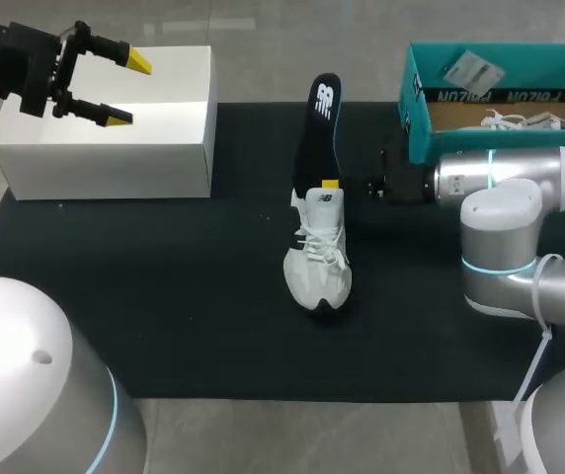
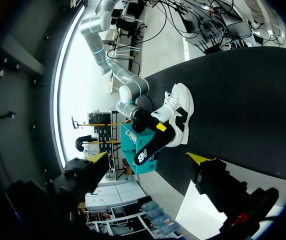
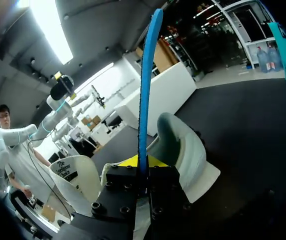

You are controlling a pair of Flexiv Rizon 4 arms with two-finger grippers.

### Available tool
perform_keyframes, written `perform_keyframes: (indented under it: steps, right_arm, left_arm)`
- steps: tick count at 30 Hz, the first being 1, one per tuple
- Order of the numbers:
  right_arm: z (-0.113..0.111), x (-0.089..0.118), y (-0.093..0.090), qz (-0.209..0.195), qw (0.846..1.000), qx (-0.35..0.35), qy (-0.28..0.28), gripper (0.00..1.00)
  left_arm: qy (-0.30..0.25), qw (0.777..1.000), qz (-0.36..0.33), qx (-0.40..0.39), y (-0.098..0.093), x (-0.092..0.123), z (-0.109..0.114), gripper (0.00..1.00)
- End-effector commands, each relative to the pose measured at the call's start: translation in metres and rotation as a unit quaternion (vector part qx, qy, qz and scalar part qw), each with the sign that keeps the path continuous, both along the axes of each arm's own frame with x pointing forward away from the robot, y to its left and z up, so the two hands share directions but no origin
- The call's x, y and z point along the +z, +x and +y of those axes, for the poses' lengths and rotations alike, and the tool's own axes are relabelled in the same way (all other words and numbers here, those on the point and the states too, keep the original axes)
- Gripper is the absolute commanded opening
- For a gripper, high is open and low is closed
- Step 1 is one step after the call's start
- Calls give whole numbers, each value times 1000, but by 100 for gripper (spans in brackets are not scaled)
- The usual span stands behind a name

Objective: Take the shoe out of the shoebox, open the shoe tongue, remove and reinsert the insole, then place the shoe into the shoebox

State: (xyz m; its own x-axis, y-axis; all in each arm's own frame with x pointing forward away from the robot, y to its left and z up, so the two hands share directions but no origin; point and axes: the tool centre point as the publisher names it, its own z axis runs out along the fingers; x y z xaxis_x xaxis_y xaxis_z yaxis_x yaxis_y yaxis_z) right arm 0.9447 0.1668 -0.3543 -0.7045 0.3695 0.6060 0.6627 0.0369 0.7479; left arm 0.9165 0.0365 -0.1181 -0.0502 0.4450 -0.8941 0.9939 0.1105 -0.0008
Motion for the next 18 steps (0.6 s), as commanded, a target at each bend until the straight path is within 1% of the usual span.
perform_keyframes:
  steps: [1,5,6,7,8,9,11,12,14,18]
  right_arm:
    - [7,-7,-11,6,1000,-8,-1,0]
    - [7,-6,-14,11,1000,-16,1,0]
    - [6,-4,-13,8,1000,-18,1,14]
    - [5,-1,-10,4,1000,-19,-1,37]
    - [3,2,-7,-2,1000,-19,-4,48]
    - [2,5,-3,-7,1000,-18,-7,63]
    - [0,12,5,-16,1000,-15,-12,60]
    - [-2,15,9,-22,1000,-13,-16,55]
    - [-3,21,16,-29,999,-9,-20,49]
    - [-5,32,32,-45,999,-2,-26,42]
  left_arm:
    - [2,1000,0,0,0,1,0,100]
    - [2,1000,0,0,0,1,0,100]
    - [2,1000,0,0,0,1,0,100]
    - [2,1000,0,0,0,1,0,100]
    - [2,1000,0,0,0,1,0,100]
    - [2,1000,0,0,0,1,0,100]
    - [2,1000,0,0,0,1,0,100]
    - [2,1000,0,0,0,1,0,100]
    - [2,1000,0,0,0,1,0,100]
    - [2,1000,0,0,0,1,0,100]
